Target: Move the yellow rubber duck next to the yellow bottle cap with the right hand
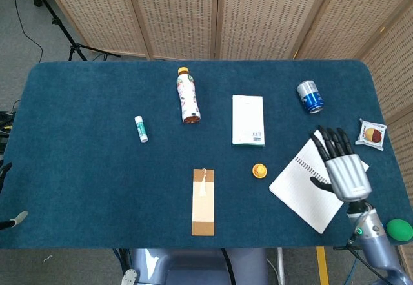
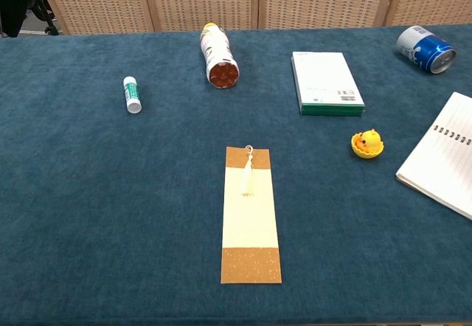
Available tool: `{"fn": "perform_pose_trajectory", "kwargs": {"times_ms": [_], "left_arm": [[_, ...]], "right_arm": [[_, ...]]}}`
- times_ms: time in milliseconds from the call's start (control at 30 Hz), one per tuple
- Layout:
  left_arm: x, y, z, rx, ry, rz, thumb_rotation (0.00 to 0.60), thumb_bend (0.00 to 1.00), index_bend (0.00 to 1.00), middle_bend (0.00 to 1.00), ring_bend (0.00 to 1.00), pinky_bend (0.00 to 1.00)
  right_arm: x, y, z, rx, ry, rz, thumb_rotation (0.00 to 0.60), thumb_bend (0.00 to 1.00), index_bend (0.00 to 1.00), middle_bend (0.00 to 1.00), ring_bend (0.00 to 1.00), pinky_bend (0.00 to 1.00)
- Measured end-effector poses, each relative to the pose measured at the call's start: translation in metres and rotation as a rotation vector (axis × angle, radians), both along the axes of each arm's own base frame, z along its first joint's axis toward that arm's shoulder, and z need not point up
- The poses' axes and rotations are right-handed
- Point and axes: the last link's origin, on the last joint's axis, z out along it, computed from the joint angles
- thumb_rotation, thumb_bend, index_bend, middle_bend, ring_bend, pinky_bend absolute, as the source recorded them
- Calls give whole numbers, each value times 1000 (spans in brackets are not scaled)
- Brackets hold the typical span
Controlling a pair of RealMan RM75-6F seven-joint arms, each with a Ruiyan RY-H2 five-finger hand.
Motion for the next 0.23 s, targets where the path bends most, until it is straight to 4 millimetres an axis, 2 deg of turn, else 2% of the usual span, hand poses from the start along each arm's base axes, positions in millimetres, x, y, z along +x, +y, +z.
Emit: {"fn": "perform_pose_trajectory", "kwargs": {"times_ms": [233], "left_arm": [[4, -5, 2, -12, -2, -28, 600, 0, 0, 0, 0, 0]], "right_arm": [[-33, 35, 13, -62, -101, -91, 600, 0, 20, 0, 0, 0]]}}
